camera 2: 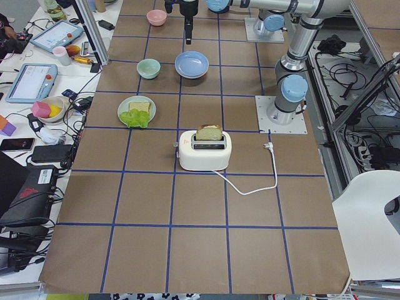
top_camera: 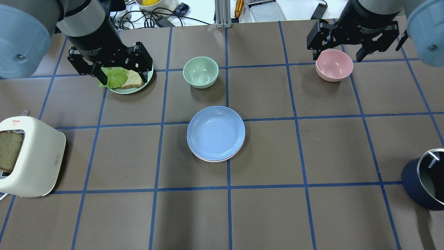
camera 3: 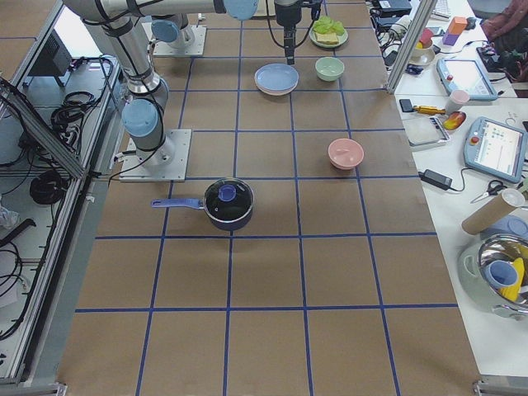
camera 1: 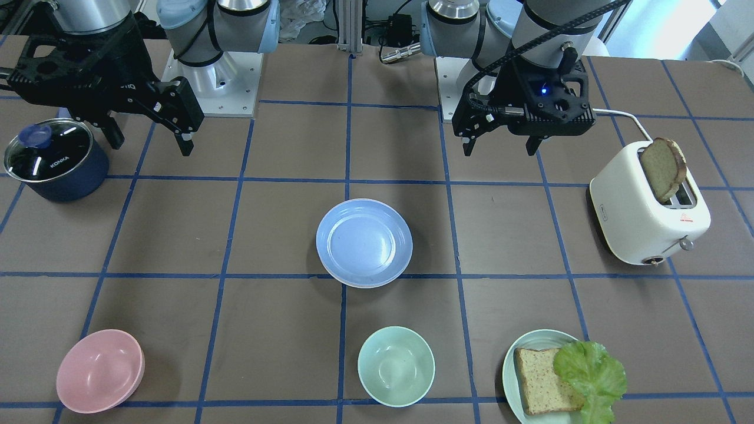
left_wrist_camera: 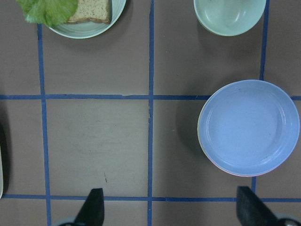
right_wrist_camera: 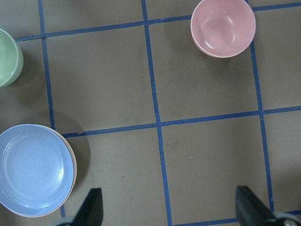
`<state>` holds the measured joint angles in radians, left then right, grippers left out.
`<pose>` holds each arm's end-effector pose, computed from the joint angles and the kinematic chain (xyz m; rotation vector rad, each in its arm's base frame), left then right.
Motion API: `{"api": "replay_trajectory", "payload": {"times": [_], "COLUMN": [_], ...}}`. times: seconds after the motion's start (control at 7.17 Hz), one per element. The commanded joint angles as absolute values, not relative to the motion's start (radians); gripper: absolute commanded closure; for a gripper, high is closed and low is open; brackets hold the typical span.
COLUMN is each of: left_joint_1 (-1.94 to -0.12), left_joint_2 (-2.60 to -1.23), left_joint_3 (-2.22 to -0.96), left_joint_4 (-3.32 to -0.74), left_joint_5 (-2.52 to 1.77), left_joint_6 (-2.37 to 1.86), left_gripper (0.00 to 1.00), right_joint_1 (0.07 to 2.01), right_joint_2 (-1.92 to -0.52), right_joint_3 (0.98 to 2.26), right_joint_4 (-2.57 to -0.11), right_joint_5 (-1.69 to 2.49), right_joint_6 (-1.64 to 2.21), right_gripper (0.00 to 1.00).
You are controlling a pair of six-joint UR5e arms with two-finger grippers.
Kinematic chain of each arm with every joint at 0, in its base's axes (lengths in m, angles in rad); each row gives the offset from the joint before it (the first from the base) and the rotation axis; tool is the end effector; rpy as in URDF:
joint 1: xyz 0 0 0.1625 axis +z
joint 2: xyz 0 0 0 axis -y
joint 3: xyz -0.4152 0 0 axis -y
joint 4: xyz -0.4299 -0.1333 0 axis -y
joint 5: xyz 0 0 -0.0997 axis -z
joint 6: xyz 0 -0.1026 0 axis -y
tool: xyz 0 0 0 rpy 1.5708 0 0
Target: Stack three plates with pink and blue
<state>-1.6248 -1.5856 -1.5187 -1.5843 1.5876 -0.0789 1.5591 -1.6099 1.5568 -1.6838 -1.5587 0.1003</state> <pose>-0.1604 -0.5300 0.4935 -0.0392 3.1259 -0.0389 0.1284 -0.5299 0.5155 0.1726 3.1067 -0.2579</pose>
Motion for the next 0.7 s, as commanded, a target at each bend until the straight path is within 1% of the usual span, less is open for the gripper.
{"api": "replay_trajectory", "payload": {"times": [0.0, 0.56], "left_joint_1": [-1.624, -1.621], "left_joint_2": [-1.588, -1.588], "left_joint_3": [-1.520, -1.519], "left_joint_4": [-1.583, -1.580], "left_joint_5": [1.588, 1.583], "left_joint_6": [-0.081, -0.084], "left_gripper": [0.00, 0.00], "right_joint_1": [1.546, 1.546], "right_joint_2": [-1.608, -1.608], "right_joint_3": [1.562, 1.569], "right_joint_4": [-1.681, -1.683], "right_joint_5": [-1.531, -1.555], "right_joint_6": [0.091, 0.095], "right_gripper": [0.00, 0.00]}}
